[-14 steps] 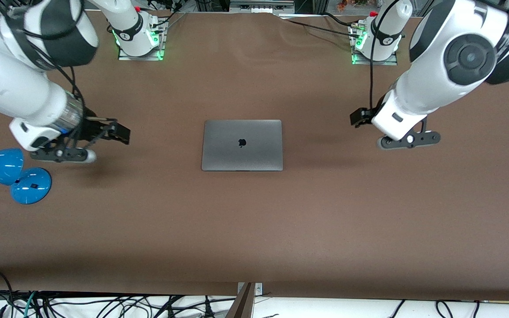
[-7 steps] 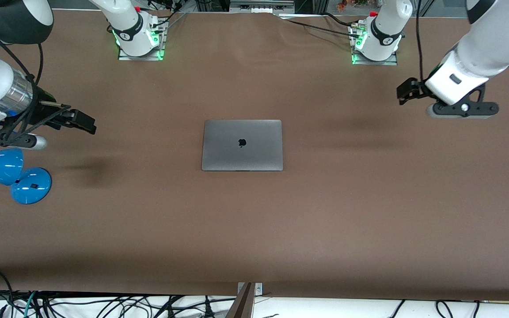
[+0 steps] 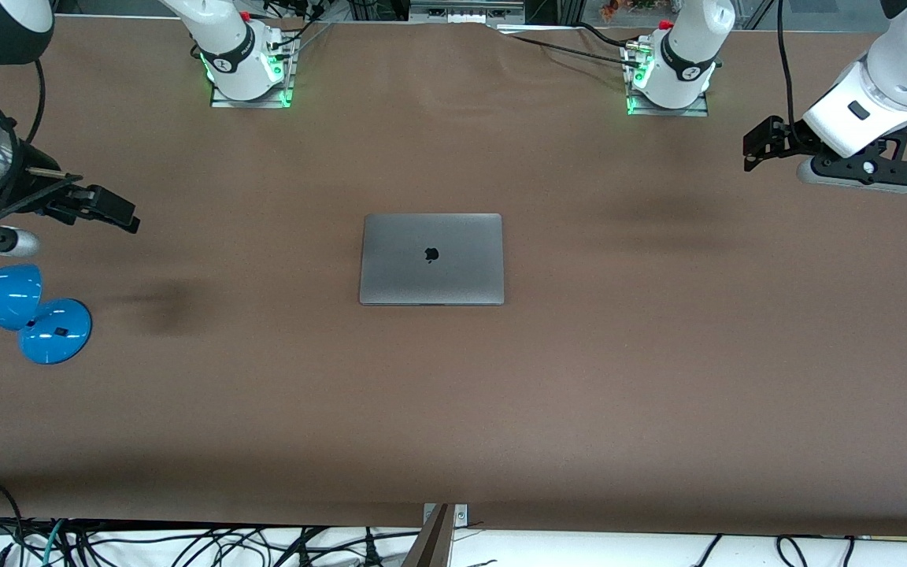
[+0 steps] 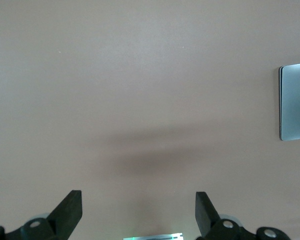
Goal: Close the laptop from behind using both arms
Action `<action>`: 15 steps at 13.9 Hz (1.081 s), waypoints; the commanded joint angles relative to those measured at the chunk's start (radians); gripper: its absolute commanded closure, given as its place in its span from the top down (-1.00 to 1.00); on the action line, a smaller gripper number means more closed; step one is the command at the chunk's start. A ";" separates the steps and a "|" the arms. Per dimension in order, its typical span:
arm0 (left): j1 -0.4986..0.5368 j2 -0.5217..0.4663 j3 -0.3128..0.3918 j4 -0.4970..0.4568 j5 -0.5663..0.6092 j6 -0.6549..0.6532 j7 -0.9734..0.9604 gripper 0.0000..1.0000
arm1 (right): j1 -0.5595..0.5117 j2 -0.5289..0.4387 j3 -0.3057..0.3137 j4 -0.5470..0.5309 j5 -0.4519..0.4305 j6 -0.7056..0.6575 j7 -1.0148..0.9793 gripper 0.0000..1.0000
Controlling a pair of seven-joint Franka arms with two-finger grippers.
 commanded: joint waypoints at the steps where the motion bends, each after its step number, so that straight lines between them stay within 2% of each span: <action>1: 0.004 0.021 0.002 0.041 0.011 -0.019 0.032 1.00 | -0.028 -0.048 0.002 -0.041 -0.012 -0.005 -0.017 1.00; 4: 0.006 0.047 -0.003 0.089 0.013 -0.066 0.031 1.00 | -0.028 -0.051 -0.002 -0.041 -0.057 -0.040 -0.022 1.00; 7: -0.008 0.047 -0.001 0.104 0.013 -0.088 0.031 1.00 | -0.028 -0.051 -0.002 -0.041 -0.057 -0.054 -0.022 1.00; 10: -0.006 0.102 -0.003 0.165 0.027 -0.118 0.031 1.00 | -0.028 -0.058 -0.002 -0.040 -0.057 -0.065 -0.022 1.00; 15: -0.002 0.105 -0.003 0.169 0.027 -0.123 0.034 1.00 | -0.028 -0.064 0.001 -0.035 -0.057 -0.065 -0.022 1.00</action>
